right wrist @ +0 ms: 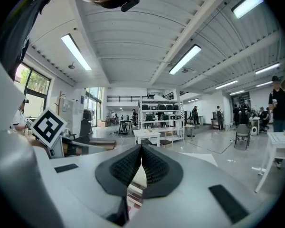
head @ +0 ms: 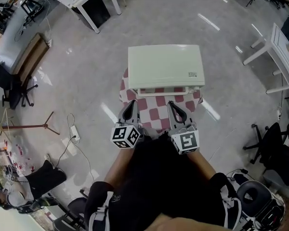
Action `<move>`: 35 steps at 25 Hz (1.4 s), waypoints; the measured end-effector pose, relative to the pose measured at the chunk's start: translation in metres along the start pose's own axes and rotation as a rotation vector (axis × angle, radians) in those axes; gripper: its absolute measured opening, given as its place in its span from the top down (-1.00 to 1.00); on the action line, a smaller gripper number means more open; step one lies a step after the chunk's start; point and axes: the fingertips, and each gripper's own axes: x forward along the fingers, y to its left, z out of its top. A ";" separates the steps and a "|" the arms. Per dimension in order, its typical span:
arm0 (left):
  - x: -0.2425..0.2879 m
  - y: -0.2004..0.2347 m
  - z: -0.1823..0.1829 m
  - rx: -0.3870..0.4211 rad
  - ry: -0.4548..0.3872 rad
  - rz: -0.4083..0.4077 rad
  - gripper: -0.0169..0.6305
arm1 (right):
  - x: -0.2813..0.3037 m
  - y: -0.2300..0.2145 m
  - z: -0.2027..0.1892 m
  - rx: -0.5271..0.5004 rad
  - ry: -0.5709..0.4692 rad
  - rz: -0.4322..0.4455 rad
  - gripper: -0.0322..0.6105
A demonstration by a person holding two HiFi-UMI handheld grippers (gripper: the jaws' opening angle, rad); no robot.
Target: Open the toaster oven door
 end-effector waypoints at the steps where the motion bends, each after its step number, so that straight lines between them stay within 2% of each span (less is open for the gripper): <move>1: 0.005 0.008 -0.006 -0.031 0.022 0.005 0.92 | 0.001 0.001 0.001 0.007 0.003 -0.009 0.82; 3: 0.015 0.024 -0.021 -0.112 0.067 0.020 0.91 | 0.002 0.003 0.002 0.017 0.008 -0.025 0.82; 4: 0.021 0.032 -0.027 -0.144 0.082 0.029 0.85 | 0.003 0.002 0.001 0.020 0.012 -0.031 0.82; 6: 0.033 0.043 -0.039 -0.183 0.107 0.037 0.55 | 0.006 0.002 -0.003 0.022 0.022 -0.041 0.82; 8: 0.046 0.053 -0.054 -0.238 0.155 0.032 0.42 | 0.007 0.004 -0.007 0.019 0.033 -0.049 0.82; 11: 0.064 0.066 -0.078 -0.360 0.237 0.026 0.36 | 0.006 0.006 -0.011 0.018 0.045 -0.060 0.82; 13: 0.072 0.074 -0.095 -0.404 0.288 0.027 0.34 | 0.003 0.007 -0.013 0.016 0.052 -0.066 0.82; 16: 0.083 0.079 -0.110 -0.444 0.341 0.002 0.34 | -0.001 0.007 -0.015 0.012 0.059 -0.076 0.82; 21: 0.100 0.083 -0.121 -0.465 0.386 -0.063 0.35 | -0.004 0.006 -0.017 -0.007 0.067 -0.102 0.82; 23: 0.101 0.082 -0.121 -0.491 0.383 -0.091 0.49 | -0.006 0.006 -0.019 -0.008 0.073 -0.110 0.82; 27: 0.098 0.080 -0.125 -0.520 0.384 -0.093 0.51 | -0.011 0.004 -0.024 -0.007 0.077 -0.127 0.82; 35: 0.073 0.074 -0.146 -0.549 0.439 -0.117 0.55 | -0.019 0.003 -0.031 0.001 0.092 -0.142 0.82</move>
